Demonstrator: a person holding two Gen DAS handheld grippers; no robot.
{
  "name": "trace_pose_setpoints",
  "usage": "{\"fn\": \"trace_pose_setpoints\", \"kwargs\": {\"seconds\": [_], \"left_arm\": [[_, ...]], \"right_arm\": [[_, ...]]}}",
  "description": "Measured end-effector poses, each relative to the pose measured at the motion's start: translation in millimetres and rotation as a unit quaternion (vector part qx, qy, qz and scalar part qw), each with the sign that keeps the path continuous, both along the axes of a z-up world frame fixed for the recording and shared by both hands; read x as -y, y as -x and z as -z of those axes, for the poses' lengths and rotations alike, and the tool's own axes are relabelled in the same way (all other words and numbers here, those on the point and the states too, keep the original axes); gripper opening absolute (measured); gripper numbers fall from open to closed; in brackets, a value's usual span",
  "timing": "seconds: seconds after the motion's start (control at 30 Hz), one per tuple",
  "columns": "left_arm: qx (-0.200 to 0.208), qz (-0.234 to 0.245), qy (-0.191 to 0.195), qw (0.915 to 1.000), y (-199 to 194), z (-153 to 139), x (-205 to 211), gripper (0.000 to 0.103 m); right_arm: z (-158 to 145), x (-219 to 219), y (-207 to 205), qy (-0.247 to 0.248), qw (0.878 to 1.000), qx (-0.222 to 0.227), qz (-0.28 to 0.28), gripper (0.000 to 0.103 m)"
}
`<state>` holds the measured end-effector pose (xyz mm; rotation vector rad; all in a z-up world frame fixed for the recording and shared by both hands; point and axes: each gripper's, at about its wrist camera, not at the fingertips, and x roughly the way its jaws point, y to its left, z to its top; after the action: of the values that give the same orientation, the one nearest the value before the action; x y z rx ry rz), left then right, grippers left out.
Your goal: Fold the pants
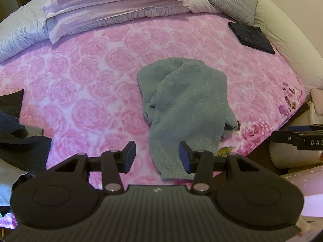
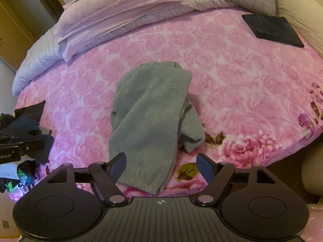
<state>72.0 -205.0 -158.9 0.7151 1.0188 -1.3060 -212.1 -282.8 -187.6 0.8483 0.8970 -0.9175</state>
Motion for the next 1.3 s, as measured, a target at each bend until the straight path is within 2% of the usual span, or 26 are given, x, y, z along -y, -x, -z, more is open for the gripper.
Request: {"fn": "trace_pose_setpoints", "kwargs": {"seconds": [0.17,0.3,0.43,0.6,0.77,0.97,1.13,1.2,1.27,1.3], "left_arm": [[0.003,-0.004,0.005,1.0,2.8,-1.5,-0.7,0.045],[0.005,-0.022,0.006,0.9997,5.9,1.5,5.5,0.051],[-0.001,-0.052,0.007,0.9986,9.3,11.1,18.4,0.056],[0.0,-0.102,0.003,0.9948,26.8,30.1,44.4,0.061],[0.0,-0.129,-0.004,0.9916,73.4,50.8,82.2,0.066],[0.006,-0.102,-0.016,0.9947,143.9,91.0,146.3,0.07],[0.053,-0.05,-0.016,0.9972,193.1,127.1,203.7,0.083],[0.085,-0.036,-0.018,0.9956,205.5,144.6,221.7,0.084],[0.121,-0.028,-0.025,0.992,211.6,163.7,238.1,0.082],[0.139,-0.027,-0.03,0.9894,211.9,171.7,242.4,0.064]], "right_arm": [[-2.2,4.0,3.6,0.006,1.0,-0.003,0.001,0.074],[-0.6,22.6,15.5,0.015,1.0,-0.012,0.003,0.074],[1.9,53.7,37.7,0.027,0.999,-0.025,0.002,0.074],[4.9,114.4,74.2,0.036,0.999,-0.035,-0.014,0.074],[10.5,184.0,118.0,0.043,0.998,-0.045,-0.031,0.074],[28.0,249.7,179.4,0.032,0.997,-0.068,-0.014,0.074],[48.5,274.3,216.8,0.012,0.997,-0.081,0.001,0.074],[58.6,277.3,221.8,-0.001,0.996,-0.085,0.003,0.074],[70.2,279.7,224.9,-0.015,0.996,-0.087,0.004,0.074],[75.2,280.0,224.6,-0.021,0.996,-0.087,0.003,0.074]]}}
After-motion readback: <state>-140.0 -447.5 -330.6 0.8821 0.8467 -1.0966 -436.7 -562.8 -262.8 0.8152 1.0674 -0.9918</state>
